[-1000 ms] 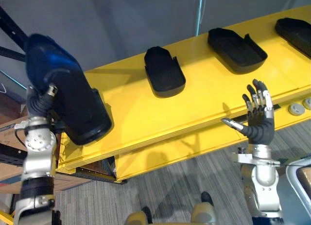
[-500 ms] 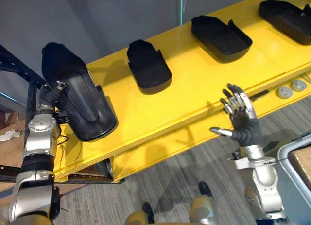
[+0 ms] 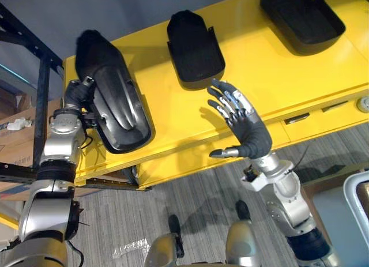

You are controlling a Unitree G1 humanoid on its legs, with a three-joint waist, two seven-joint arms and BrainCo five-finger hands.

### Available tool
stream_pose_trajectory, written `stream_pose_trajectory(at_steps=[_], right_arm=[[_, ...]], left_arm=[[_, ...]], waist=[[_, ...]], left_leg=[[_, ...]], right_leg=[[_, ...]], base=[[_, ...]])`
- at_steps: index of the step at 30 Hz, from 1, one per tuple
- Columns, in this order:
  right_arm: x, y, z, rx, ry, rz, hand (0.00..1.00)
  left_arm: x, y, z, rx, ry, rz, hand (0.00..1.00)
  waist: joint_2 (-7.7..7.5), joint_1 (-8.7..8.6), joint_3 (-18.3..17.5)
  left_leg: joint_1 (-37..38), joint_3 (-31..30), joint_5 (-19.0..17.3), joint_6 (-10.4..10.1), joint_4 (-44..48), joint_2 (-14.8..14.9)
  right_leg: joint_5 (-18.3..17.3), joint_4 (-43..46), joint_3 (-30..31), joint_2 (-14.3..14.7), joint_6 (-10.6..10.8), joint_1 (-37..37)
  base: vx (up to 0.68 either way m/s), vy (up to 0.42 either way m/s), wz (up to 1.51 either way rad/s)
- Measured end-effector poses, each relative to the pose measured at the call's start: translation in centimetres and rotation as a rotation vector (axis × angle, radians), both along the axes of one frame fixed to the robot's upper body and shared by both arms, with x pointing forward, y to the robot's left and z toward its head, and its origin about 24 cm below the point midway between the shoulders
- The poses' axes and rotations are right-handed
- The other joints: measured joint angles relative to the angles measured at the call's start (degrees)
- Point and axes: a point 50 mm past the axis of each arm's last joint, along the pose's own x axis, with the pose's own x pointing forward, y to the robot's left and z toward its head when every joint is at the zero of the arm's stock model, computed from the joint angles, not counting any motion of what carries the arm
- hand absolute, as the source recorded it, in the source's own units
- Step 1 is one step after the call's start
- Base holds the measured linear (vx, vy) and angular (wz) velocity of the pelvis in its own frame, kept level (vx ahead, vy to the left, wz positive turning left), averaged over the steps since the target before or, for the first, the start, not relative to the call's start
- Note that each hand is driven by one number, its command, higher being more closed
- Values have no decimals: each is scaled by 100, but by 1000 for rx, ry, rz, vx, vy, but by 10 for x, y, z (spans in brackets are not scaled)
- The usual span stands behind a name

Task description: Walk over and take plastic housings, then place them on the shelf

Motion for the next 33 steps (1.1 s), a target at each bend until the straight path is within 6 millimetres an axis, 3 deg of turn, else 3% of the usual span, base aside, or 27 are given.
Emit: stream_pose_trajectory(at_steps=[4, 5, 17, 25, 27, 29, 33], right_arm=[[1, 3, -2, -1, 28, 0, 0], [1, 3, -2, -4, 32, 0, 0], [-1, 4, -5, -1, 45, 5, 0], [-6, 5, -12, 15, 62, 7, 0], [-7, 4, -13, 31, 63, 2, 0], [-9, 3, -17, 55, 80, -9, 0], [-13, 4, -19, 108, 77, -14, 0]], left_arm=[[2, 0, 1, 9, 43, 29, 100], [4, 0, 6, 9, 31, 43, 0], [5, 8, 25, 99, -40, 264, 0], [-1, 22, 44, 92, -153, 530, 0], [-3, 23, 55, 70, -222, 588, 0], [-4, 18, 80, 15, -394, 616, 0], [-14, -2, 122, -221, -753, 456, 0]], waist=[[-16, -2, 75], [-24, 4, 153], [-115, -50, 304], [-117, -90, 305], [-118, -98, 305], [-149, -111, 322], [-285, -185, 326]], left_leg=[[-28, 21, 122, -14, -98, 0], [-35, 28, 127, -17, -99, 14], [-187, 191, 204, -47, -135, 56], [-178, 197, 205, -52, -114, 80], [-176, 197, 204, -53, -101, 84], [-132, 210, 203, -54, -95, 89], [85, 280, 175, -68, -118, 110]], right_leg=[[-54, 166, 7, 5, -62, -139], [-73, 239, 10, 19, -72, -183], [-82, 515, 209, 96, -71, -599], [-82, 537, 218, 127, -71, -599], [-82, 544, 222, 132, -72, -595], [-80, 543, 236, 140, -71, -556], [-63, 479, 313, 176, -58, -373]], base=[[-25, -13, 2], [-83, -32, 1], [-33, -13, -6], [0, 0, 0], [0, 0, 0], [-9, -5, -2], [4, -3, -14]])
